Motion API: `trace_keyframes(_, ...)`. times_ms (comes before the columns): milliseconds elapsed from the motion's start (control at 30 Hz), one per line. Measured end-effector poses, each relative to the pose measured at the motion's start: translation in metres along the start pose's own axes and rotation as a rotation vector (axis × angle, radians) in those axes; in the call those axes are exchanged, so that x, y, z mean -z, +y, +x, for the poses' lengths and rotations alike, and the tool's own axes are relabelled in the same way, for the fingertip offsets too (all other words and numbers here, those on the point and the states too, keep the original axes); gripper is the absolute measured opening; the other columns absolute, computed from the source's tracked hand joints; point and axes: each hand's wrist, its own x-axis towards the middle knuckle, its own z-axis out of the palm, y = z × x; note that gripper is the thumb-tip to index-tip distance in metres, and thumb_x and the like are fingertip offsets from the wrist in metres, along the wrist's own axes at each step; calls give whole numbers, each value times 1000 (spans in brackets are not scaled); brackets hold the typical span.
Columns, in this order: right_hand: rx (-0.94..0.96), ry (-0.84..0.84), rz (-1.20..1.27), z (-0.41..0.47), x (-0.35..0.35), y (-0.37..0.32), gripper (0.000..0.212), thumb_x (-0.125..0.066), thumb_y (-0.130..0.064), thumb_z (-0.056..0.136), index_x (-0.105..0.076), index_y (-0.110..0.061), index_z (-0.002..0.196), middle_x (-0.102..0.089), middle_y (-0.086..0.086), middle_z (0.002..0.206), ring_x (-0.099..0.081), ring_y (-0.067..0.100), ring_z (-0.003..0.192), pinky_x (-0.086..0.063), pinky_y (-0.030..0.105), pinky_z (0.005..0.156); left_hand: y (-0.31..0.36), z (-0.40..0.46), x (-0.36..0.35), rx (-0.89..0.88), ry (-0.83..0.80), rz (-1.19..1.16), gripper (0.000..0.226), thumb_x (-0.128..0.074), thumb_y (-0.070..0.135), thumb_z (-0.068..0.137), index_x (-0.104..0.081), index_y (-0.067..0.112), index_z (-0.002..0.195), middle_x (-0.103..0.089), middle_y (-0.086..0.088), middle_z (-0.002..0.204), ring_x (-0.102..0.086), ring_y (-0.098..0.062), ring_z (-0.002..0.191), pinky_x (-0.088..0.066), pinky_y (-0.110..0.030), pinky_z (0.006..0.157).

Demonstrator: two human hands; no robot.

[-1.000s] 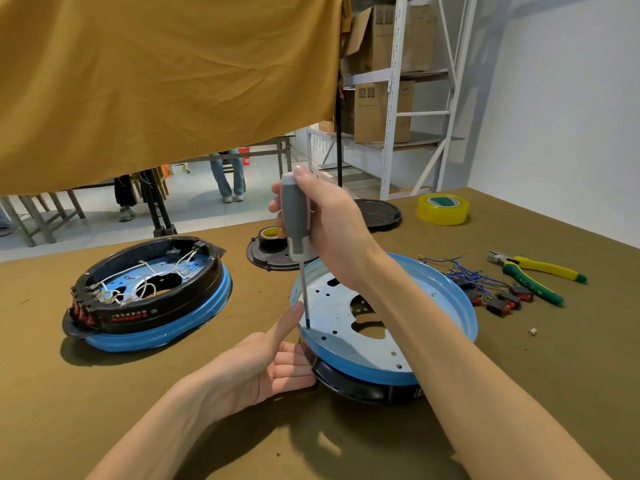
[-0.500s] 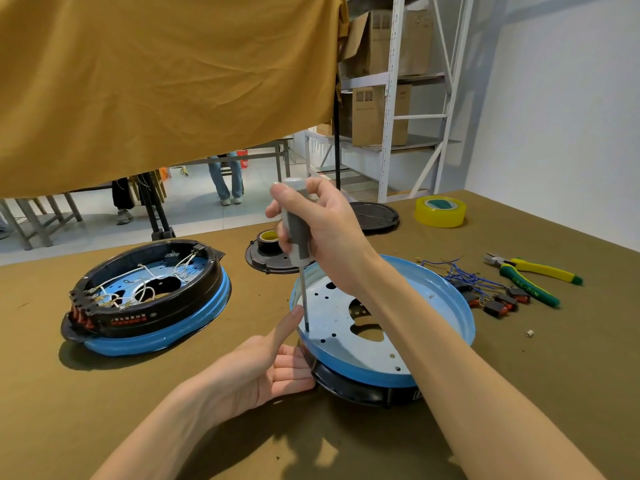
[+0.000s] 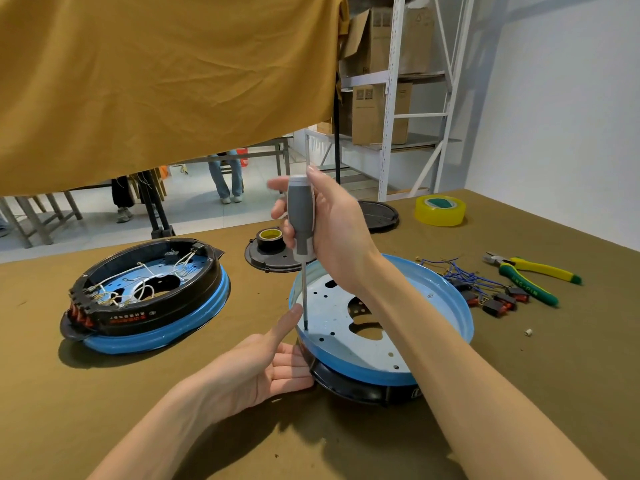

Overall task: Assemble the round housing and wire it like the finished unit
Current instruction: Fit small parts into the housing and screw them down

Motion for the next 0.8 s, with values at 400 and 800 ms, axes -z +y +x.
trace_keyframes(400, 22, -6, -26, 1, 1, 2, 44, -40, -43, 106, -65, -7, 115, -66, 6, 84, -52, 16, 72, -45, 28, 67, 1, 2, 0, 2, -2, -10, 102, -79, 68, 48, -62, -5, 117, -77, -24, 100, -78, -32, 90, -63, -34, 63)
trace_keyframes(800, 22, 3, -7, -1, 1, -1, 41, -38, -36, 109, -65, -5, 114, -63, 4, 83, -57, 16, 71, -48, 30, 69, -1, 7, 2, 4, 13, -1, 105, -81, 71, 43, -63, -4, 114, -77, -23, 97, -78, -31, 86, -62, -32, 59)
